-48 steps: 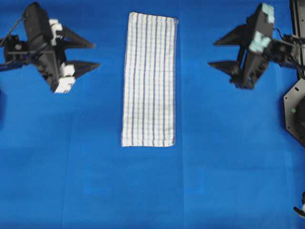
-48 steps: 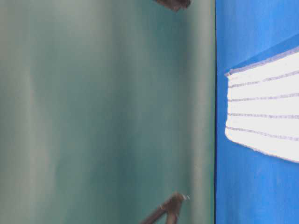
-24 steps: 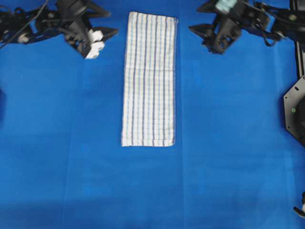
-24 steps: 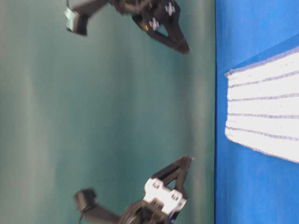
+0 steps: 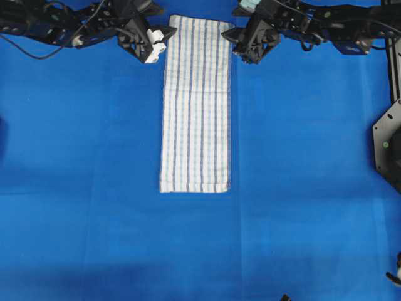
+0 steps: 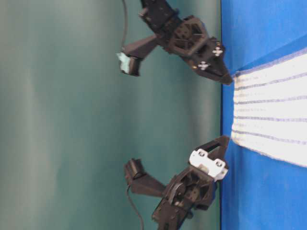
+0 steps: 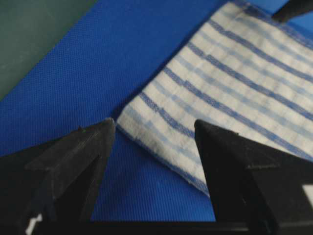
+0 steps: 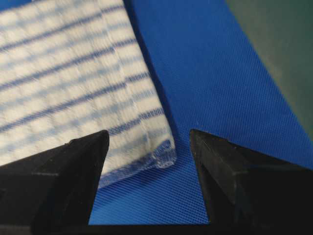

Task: Fold the blue towel.
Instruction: 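Move both grippers to the top end of the vertical strip, then grasp the top corners of the strip with both grippers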

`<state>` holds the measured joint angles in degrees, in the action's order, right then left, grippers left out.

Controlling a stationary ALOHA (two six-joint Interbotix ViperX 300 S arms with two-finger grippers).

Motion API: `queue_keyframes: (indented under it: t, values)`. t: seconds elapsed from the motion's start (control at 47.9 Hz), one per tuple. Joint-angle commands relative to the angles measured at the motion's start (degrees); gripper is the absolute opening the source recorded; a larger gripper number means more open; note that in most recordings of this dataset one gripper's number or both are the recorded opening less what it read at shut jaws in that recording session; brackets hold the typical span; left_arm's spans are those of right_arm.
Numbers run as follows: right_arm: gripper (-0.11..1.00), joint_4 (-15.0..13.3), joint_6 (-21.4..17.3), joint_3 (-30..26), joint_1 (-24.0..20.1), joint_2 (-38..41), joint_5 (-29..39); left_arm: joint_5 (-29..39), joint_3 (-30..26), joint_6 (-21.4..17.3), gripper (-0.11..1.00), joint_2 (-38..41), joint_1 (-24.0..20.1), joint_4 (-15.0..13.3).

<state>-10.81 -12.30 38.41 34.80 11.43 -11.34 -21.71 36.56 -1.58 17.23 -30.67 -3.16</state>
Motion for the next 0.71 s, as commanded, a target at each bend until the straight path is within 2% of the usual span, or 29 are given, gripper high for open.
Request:
queue_keyframes:
  t: [0.0,0.334,0.418,0.501,0.543,0.647,0.689]
  values:
    - [0.77,0.3,-0.1,-1.2,0.5,0.3,-1.5,-1.0,-2.1,0.0,0.61,0.4,-0.1,0.2]
    - [0.76,0.7,-0.2,-1.0,0.5,2.5,-2.8,-1.1,-3.6,0.3,0.6,4.1,0.8,0.2]
    - [0.73,0.7,-0.2,-1.0,0.4,2.8,-3.1,-1.1,-3.7,0.3,0.57,4.7,1.2,0.2]
    - [0.67,0.6,-0.2,-1.0,0.3,2.8,-3.2,-1.1,-3.7,0.2,0.48,4.9,1.6,0.2]
    - [0.61,0.5,-0.2,-1.0,0.2,2.8,-3.3,-1.1,-3.7,0.2,0.39,5.0,1.8,0.2]
    - [0.4,0.4,-0.1,-0.8,-0.3,2.8,-3.3,-1.1,-3.7,0.1,0.19,5.1,2.3,0.2]
    - [0.28,0.4,-0.1,-0.8,-0.3,2.8,-3.3,-1.2,-3.7,0.1,0.11,5.1,2.5,0.2]
